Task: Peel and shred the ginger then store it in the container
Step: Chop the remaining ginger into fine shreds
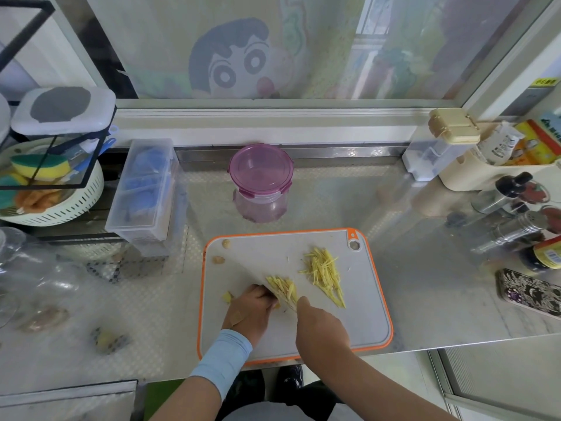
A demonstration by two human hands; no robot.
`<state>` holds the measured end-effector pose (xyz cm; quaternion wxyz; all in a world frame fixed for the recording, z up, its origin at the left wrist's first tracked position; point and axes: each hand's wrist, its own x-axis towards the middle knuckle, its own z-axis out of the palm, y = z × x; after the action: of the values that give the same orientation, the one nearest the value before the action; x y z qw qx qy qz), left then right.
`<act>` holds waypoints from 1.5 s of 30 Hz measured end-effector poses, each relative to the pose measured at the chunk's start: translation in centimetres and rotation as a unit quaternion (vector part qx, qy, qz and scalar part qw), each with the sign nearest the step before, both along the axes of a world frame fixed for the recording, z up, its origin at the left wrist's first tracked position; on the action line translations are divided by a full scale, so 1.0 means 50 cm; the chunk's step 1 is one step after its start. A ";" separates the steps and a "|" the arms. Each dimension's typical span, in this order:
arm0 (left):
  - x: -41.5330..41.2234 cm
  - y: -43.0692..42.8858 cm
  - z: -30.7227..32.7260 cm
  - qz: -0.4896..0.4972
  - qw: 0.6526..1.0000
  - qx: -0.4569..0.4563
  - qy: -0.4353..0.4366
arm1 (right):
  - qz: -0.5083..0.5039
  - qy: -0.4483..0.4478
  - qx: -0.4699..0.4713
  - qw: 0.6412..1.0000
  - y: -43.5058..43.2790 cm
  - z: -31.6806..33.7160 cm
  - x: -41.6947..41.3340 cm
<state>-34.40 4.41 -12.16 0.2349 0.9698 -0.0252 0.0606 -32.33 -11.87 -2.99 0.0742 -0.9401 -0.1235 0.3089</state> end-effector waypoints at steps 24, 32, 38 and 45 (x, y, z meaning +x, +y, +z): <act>-0.001 -0.009 0.017 0.005 0.998 -0.053 -0.014 | 0.010 0.018 -0.002 1.000 0.001 -0.011 0.004; -0.010 -0.011 0.012 -0.010 0.998 -0.011 0.057 | 0.026 0.009 0.017 0.999 0.052 -0.017 0.041; -0.010 -0.005 0.018 -0.029 0.999 -0.035 0.020 | 0.016 0.009 0.004 1.000 0.009 -0.014 0.011; -0.005 -0.003 0.015 -0.016 0.999 -0.045 -0.010 | 0.022 0.017 0.006 1.000 0.040 -0.017 0.027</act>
<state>-34.66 4.25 -11.43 0.2793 0.9569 -0.0408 0.0678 -31.00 -9.85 -3.87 0.0754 -0.9314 -0.1445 0.3254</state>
